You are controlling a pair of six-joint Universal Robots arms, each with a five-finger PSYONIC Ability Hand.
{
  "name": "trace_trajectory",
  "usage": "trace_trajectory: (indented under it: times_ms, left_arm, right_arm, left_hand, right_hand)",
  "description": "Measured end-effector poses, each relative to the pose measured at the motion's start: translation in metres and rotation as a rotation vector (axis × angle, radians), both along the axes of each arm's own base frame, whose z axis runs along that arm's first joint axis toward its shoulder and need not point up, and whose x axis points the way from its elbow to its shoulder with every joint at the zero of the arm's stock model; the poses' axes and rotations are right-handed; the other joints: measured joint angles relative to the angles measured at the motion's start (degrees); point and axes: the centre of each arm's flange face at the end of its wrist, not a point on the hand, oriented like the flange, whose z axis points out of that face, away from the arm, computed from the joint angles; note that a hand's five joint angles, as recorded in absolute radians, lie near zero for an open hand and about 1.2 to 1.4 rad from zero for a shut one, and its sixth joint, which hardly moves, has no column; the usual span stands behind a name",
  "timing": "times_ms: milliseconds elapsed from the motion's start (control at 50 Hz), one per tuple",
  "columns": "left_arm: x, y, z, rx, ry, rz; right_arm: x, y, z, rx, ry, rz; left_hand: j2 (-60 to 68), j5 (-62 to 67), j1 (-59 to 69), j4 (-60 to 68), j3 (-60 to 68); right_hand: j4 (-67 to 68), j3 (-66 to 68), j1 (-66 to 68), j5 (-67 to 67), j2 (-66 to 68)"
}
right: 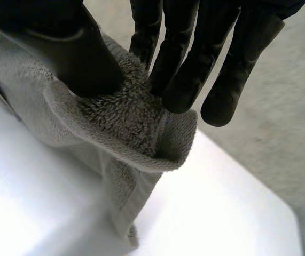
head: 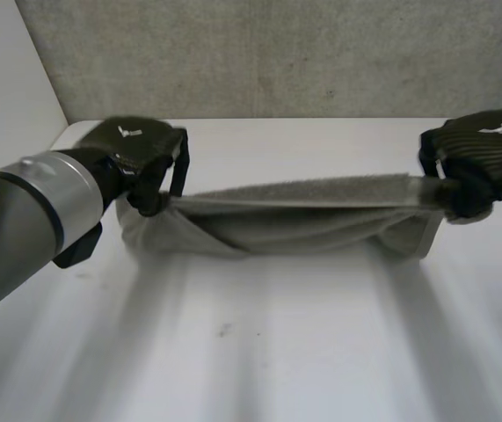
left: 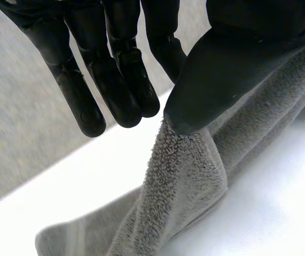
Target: Fold the towel.
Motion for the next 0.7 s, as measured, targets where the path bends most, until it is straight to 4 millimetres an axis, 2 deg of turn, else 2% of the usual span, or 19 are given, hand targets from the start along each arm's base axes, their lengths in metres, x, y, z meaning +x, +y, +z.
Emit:
trace_trajectory:
  times_ms: [120, 180, 240, 280, 340, 420, 460, 480, 500, 540, 600, 660, 700]
  left_arm:
    - [-0.010, -0.025, -0.035, 0.081, -0.052, -0.001]
    - [-0.020, -0.046, -0.059, 0.091, -0.055, 0.003]
    - [-0.031, -0.067, -0.073, 0.054, -0.032, 0.006]
    - [-0.039, -0.082, -0.076, 0.006, -0.003, 0.009]
    - [-0.051, -0.107, -0.069, -0.108, 0.064, 0.015]
    - [-0.064, -0.139, -0.033, -0.340, 0.196, 0.023]
    - [-0.067, -0.150, -0.005, -0.479, 0.275, 0.028]
    - [-0.068, -0.156, 0.016, -0.575, 0.329, 0.033]
    - [-0.067, -0.158, 0.028, -0.628, 0.358, 0.037]
    - [-0.061, -0.162, 0.069, -0.798, 0.455, 0.050]
    - [-0.051, -0.159, 0.109, -0.954, 0.555, 0.061]
    - [-0.041, -0.155, 0.127, -1.003, 0.609, 0.063]
    - [-0.037, -0.155, 0.126, -0.986, 0.618, 0.064]
  right_arm:
    - [0.022, -0.013, -0.025, 0.092, 0.054, 0.052]
    - [0.036, -0.026, -0.044, 0.133, 0.086, 0.060]
    - [0.051, -0.041, -0.060, 0.143, 0.109, 0.054]
    - [0.060, -0.051, -0.066, 0.127, 0.113, 0.046]
    - [0.076, -0.072, -0.068, 0.059, 0.092, 0.031]
    - [0.099, -0.102, -0.048, -0.126, -0.013, 0.008]
    - [0.107, -0.114, -0.029, -0.238, -0.089, -0.003]
    - [0.110, -0.121, -0.014, -0.320, -0.146, -0.010]
    - [0.112, -0.124, -0.005, -0.366, -0.179, -0.015]
    - [0.113, -0.131, 0.031, -0.533, -0.296, -0.032]
    - [0.109, -0.131, 0.070, -0.702, -0.411, -0.050]
    - [0.102, -0.124, 0.096, -0.805, -0.474, -0.064]
    - [0.098, -0.120, 0.101, -0.820, -0.481, -0.070]
  left_hand:
    - [0.0, 0.0, 0.3, 0.0, 0.0]
    - [0.0, 0.0, 0.3, 0.0, 0.0]
    - [0.0, 0.0, 0.3, 0.0, 0.0]
    - [0.0, 0.0, 0.3, 0.0, 0.0]
    - [0.0, 0.0, 0.3, 0.0, 0.0]
    - [0.0, 0.0, 0.3, 0.0, 0.0]
    - [0.0, 0.0, 0.3, 0.0, 0.0]
    - [0.0, 0.0, 0.3, 0.0, 0.0]
    - [0.0, 0.0, 0.3, 0.0, 0.0]
    - [0.0, 0.0, 0.3, 0.0, 0.0]
    - [0.0, 0.0, 0.3, 0.0, 0.0]
    - [0.0, 0.0, 0.3, 0.0, 0.0]
    - [0.0, 0.0, 0.3, 0.0, 0.0]
  right_hand:
    - [0.0, 0.0, 0.0, 0.0, 0.0]
    - [0.0, 0.0, 0.0, 0.0, 0.0]
    - [0.0, 0.0, 0.2, 0.0, 0.0]
    - [0.0, 0.0, 0.2, 0.0, 0.0]
    - [0.0, 0.0, 0.3, 0.0, 0.0]
    - [0.0, 0.0, 0.3, 0.0, 0.0]
    - [0.0, 0.0, 0.4, 0.0, 0.0]
    - [0.0, 0.0, 0.5, 0.0, 0.0]
    - [0.0, 0.0, 0.5, 0.0, 0.0]
    - [0.0, 0.0, 0.5, 0.0, 0.0]
    - [0.0, 0.0, 0.5, 0.0, 0.0]
    - [0.0, 0.0, 0.5, 0.0, 0.0]
    - [0.0, 0.0, 0.5, 0.0, 0.0]
